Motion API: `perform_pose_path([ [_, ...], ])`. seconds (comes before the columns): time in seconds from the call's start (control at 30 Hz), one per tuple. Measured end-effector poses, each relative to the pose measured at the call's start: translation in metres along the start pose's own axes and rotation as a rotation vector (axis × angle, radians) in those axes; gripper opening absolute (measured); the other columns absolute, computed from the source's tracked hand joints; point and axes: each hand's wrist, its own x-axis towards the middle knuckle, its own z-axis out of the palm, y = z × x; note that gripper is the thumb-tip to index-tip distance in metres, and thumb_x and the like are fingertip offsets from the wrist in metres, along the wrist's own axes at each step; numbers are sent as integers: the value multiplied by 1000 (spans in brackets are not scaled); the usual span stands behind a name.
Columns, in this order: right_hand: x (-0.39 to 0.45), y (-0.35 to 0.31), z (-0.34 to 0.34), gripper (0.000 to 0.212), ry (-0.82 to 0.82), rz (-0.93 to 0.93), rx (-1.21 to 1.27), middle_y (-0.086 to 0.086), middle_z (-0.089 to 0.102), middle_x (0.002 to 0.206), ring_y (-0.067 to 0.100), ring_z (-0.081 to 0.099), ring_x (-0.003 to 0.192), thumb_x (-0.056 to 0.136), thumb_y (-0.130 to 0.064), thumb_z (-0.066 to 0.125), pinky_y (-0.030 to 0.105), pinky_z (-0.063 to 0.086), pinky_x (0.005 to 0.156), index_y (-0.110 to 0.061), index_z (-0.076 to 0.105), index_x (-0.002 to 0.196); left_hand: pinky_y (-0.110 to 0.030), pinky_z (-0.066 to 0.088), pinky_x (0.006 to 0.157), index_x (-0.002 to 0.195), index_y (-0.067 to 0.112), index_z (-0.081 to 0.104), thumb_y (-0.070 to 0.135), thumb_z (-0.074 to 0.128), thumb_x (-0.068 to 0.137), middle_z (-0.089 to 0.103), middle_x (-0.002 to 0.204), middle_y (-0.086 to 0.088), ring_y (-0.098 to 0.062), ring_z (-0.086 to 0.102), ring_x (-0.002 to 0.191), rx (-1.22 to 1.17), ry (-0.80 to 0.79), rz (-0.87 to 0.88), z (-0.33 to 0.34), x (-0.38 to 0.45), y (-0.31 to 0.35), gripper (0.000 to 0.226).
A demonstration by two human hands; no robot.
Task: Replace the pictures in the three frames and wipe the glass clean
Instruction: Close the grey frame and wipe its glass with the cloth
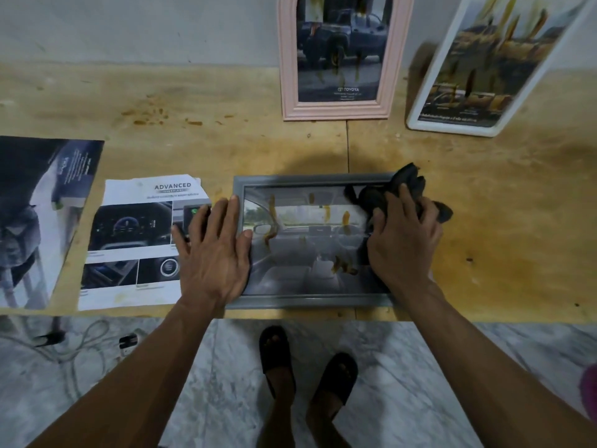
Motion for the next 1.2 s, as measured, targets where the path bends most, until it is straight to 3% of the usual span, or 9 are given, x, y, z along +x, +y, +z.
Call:
perform_pose_path([
  [0.13, 2, -7, -3, 38, -74, 32, 24, 6, 43, 151, 31, 31, 135, 102, -29, 42, 44, 21, 102, -11, 55, 134, -66, 8, 118, 159, 31, 19, 52, 17, 101, 23, 164, 7, -25, 17, 150, -6, -9, 2, -1, 0, 0, 61],
  [0.4, 2, -30, -6, 34, -151, 75, 148, 1, 40, 153, 29, 26, 135, 103, -27, 41, 42, 18, 100, -14, 53, 132, -63, 0, 119, 160, 34, 10, 55, 12, 101, 15, 166, 14, -24, 8, 153, -26, -46, -19, -1, 0, 1, 63],
  [0.67, -2, -63, -1, 31, -202, 97, 215, 1, 38, 154, 30, 27, 135, 102, -24, 42, 46, 26, 104, -15, 54, 128, -61, -3, 120, 160, 35, 5, 56, 9, 100, 11, 166, 17, -23, 3, 153, -47, -67, -20, -2, 0, 1, 64],
  [1.2, -13, -127, 19, 20, -110, -55, 307, 9, 58, 123, 31, 41, 108, 98, -15, 51, 38, 35, 84, -6, 59, 113, -63, -4, 120, 159, 34, 6, 53, 13, 101, 15, 165, 17, -25, 3, 153, -81, -61, -6, -2, 0, 1, 62],
])
